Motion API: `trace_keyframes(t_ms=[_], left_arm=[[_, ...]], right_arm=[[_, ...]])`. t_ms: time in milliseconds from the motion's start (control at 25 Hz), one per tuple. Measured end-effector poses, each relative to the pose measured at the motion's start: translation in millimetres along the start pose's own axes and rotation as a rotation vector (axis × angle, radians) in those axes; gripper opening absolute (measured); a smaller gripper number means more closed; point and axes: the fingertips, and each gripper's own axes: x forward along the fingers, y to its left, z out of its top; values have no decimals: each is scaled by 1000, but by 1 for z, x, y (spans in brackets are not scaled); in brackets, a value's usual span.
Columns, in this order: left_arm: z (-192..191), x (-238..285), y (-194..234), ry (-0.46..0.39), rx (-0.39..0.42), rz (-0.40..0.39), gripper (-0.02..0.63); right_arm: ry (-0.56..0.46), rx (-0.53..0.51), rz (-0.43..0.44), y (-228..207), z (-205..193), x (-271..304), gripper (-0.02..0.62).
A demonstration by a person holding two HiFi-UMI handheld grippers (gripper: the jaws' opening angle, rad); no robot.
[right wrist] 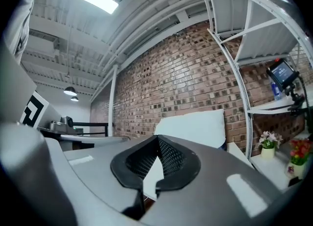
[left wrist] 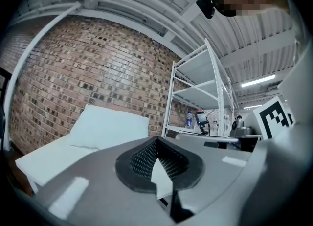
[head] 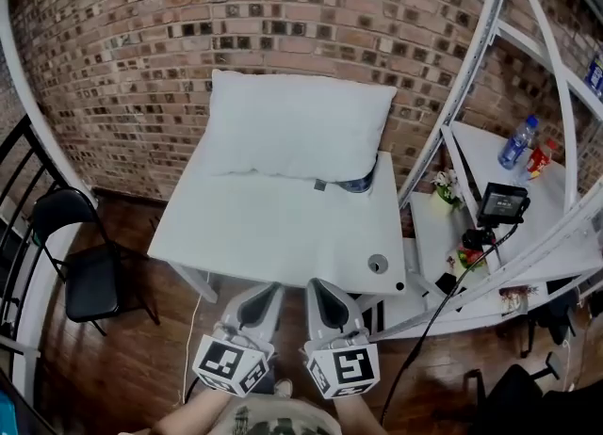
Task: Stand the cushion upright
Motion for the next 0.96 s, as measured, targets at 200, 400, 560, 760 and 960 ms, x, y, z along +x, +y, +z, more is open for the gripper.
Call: trace_keyframes(t_ms=[200, 400, 560, 760, 960], left_arm=[[1, -10, 4, 1, 1, 19, 0], [1, -15, 3, 4, 9, 27, 0], [0, -15, 3, 5, 4, 32, 0], [-1, -15, 4, 4, 0, 36, 0], [0, -14, 5, -4, -1, 45, 0]], right_arm=[[9, -5, 1, 3, -3, -7, 0], [14, -9, 2, 7, -5, -10, 0], [17, -13, 6, 8, -6, -10, 0], [21, -10, 5, 6, -8, -10, 0], [20, -7, 8, 4, -9, -9, 0]])
